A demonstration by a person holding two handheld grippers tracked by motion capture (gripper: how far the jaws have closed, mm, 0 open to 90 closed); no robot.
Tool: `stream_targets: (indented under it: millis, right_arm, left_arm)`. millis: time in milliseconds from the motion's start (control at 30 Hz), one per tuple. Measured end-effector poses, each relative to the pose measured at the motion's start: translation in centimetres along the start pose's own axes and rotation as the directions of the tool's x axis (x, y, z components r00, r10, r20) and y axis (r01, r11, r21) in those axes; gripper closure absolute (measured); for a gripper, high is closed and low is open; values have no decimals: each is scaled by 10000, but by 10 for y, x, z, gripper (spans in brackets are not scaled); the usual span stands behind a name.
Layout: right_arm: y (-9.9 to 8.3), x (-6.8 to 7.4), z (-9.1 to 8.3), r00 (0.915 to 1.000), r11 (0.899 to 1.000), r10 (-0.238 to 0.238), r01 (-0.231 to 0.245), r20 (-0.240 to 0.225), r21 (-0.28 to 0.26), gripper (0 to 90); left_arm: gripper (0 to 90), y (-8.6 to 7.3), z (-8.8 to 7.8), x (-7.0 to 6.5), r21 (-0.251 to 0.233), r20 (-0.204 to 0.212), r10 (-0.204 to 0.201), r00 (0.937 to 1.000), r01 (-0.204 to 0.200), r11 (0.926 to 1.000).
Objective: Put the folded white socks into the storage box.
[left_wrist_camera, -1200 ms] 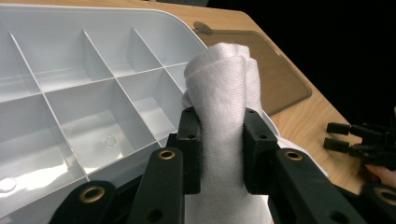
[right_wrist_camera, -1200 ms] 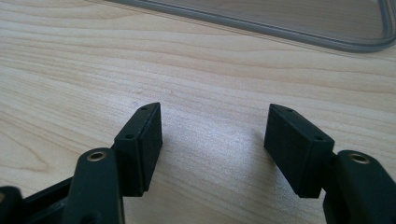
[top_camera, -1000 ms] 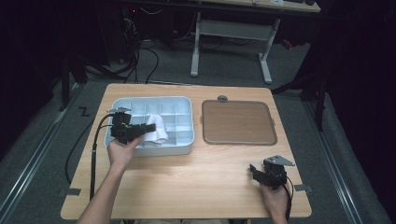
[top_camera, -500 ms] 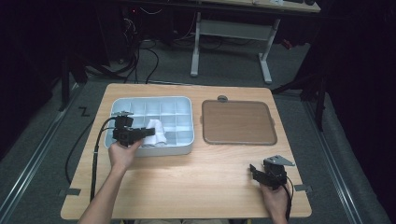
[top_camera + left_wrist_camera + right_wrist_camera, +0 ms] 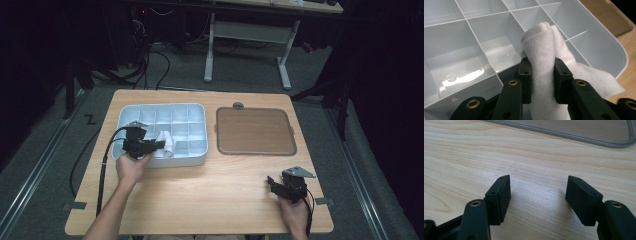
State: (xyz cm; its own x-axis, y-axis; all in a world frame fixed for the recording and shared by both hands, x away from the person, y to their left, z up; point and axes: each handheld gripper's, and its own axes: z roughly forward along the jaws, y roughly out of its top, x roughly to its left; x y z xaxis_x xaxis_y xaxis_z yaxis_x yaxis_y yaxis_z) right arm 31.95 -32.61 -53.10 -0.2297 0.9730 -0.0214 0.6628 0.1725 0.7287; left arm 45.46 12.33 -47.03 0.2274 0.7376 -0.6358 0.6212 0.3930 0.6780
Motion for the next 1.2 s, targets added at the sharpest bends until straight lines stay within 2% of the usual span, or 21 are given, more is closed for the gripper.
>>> stream_targets:
  millis: [833, 1200]
  right_arm:
    - [0, 0, 0, 10000, 10000, 0, 0, 10, -11, 374]
    - [0, 0, 0, 10000, 10000, -19, 19, 9, -14, 374]
  left_arm:
    - [739, -7, 5, 5, 372, -624, 719, 9955, -697, 9969]
    - [743, -9, 5, 7, 457, -676, 765, 9948, -735, 9962]
